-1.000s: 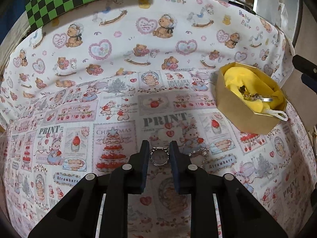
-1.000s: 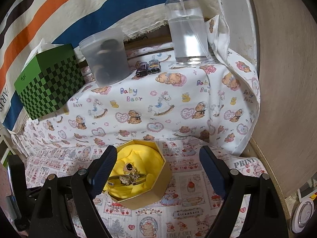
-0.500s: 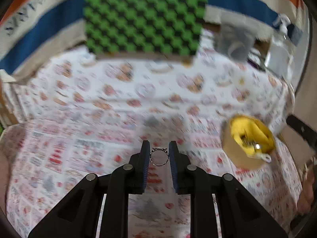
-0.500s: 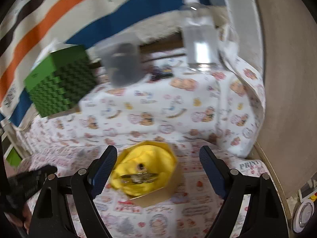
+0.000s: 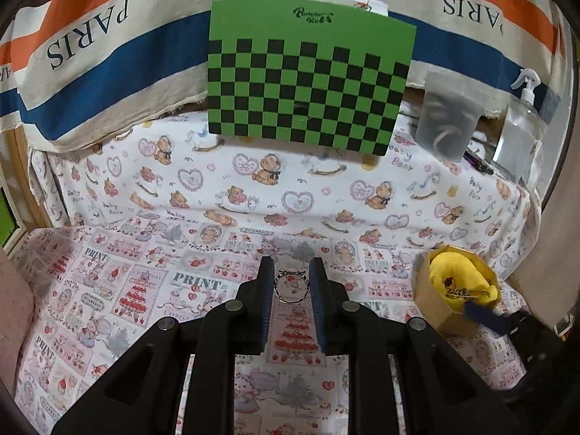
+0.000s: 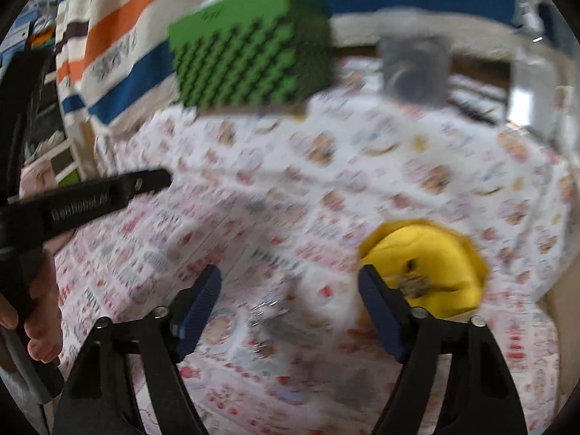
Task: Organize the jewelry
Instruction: 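Grasp another silver earring with the right tool while the left tool holds the ring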
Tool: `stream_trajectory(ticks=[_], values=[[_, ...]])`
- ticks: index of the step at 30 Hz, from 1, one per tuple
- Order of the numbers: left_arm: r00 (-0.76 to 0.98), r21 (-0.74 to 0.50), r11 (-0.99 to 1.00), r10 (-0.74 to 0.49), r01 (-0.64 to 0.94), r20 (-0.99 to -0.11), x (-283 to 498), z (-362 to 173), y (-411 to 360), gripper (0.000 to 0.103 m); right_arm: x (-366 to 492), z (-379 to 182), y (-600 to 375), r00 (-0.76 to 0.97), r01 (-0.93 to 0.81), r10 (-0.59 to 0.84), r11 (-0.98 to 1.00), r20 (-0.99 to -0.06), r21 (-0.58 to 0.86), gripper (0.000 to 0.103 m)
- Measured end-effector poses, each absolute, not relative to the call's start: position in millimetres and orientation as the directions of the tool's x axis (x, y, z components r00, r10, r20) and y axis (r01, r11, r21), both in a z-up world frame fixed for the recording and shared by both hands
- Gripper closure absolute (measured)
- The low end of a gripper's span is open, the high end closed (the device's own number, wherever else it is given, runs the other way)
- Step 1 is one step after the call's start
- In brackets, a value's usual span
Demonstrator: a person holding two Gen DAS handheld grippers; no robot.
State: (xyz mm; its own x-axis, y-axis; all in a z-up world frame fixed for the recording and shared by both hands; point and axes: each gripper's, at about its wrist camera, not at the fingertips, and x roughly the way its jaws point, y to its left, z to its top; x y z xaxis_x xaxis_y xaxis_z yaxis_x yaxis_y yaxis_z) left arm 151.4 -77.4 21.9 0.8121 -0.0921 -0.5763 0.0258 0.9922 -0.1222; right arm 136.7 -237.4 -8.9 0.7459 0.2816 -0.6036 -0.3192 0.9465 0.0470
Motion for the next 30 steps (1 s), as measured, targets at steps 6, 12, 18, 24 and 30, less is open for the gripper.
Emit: stream_trajectory(ticks=[6, 12, 18, 24, 30], values=[[0.813, -0.135, 0.991, -0.096, 0.022, -0.575, 150.6, 22.5, -73.7, 0.084, 153.4, -40.9, -219.9, 0.648, -0.352, 0.278, 0.935, -0.709, 0.045, 0.039], [0.813, -0.140, 0.990, -0.099, 0.022, -0.574, 150.2, 23.7, -72.0, 0.084, 158.3, -54.1, -212.5, 0.625, -0.356, 0.241, 0.935, -0.743, 0.005, 0.049], [0.813, -0.143, 0.990, -0.094, 0.014, -0.575, 150.1, 23.5, -70.7, 0.084, 164.6, -61.4, -214.6, 0.596, -0.335, 0.223, 0.942, -0.771, 0.014, 0.067], [0.807, -0.135, 0.991, -0.084, 0.005, -0.584, 152.6, 20.3, -69.9, 0.084, 166.3, -59.1, -219.1, 0.591, -0.343, 0.254, 0.938, -0.766, 0.046, 0.096], [0.805, -0.132, 0.991, -0.076, -0.003, -0.588, 153.8, 18.9, -68.0, 0.084, 159.0, -44.3, -232.2, 0.634, -0.328, 0.284, 0.941, -0.720, 0.082, 0.097]])
